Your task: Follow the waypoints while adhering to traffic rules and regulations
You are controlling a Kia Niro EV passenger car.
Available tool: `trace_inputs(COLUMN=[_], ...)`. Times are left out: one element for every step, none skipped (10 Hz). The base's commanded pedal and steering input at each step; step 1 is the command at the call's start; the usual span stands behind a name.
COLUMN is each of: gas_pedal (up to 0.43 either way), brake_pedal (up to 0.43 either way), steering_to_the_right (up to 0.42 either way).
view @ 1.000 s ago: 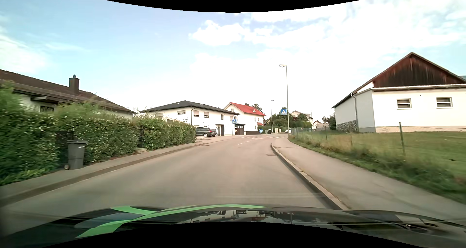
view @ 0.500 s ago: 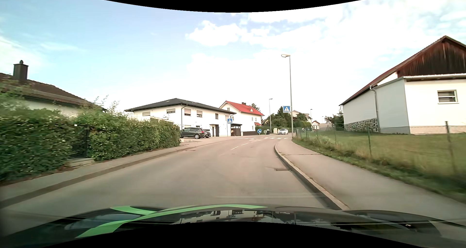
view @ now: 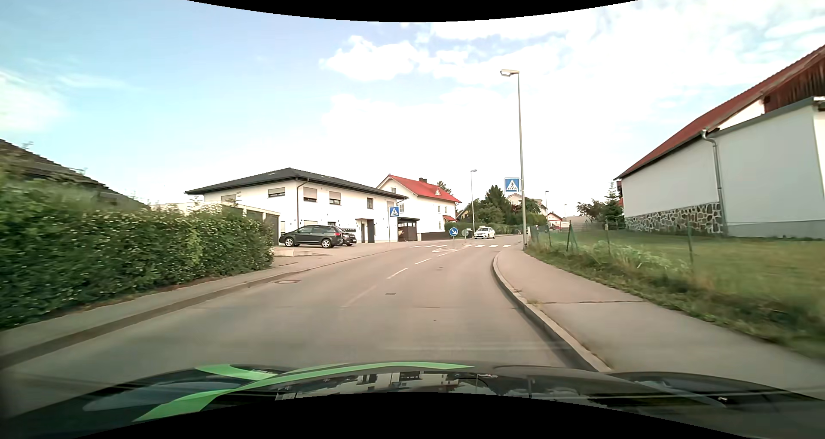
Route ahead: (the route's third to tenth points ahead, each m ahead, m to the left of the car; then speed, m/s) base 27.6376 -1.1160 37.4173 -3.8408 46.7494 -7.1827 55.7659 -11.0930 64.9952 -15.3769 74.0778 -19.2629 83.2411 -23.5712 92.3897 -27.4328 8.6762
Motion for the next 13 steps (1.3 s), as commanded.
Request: trace_inputs(gas_pedal=[0.138, 0.098, 0.008, 0.000, 0.000, 0.000, 0.000, 0.000, 0.000, 0.000, 0.000, 0.039, 0.079], brake_pedal=[0.000, 0.000, 0.000, 0.000, 0.000, 0.000, 0.000, 0.000, 0.000, 0.000, 0.000, 0.000, 0.000], steering_to_the_right=[0.021, 0.022, 0.023, 0.024, 0.028, 0.030, 0.030, 0.032, 0.033, 0.033, 0.033, 0.034, 0.035])
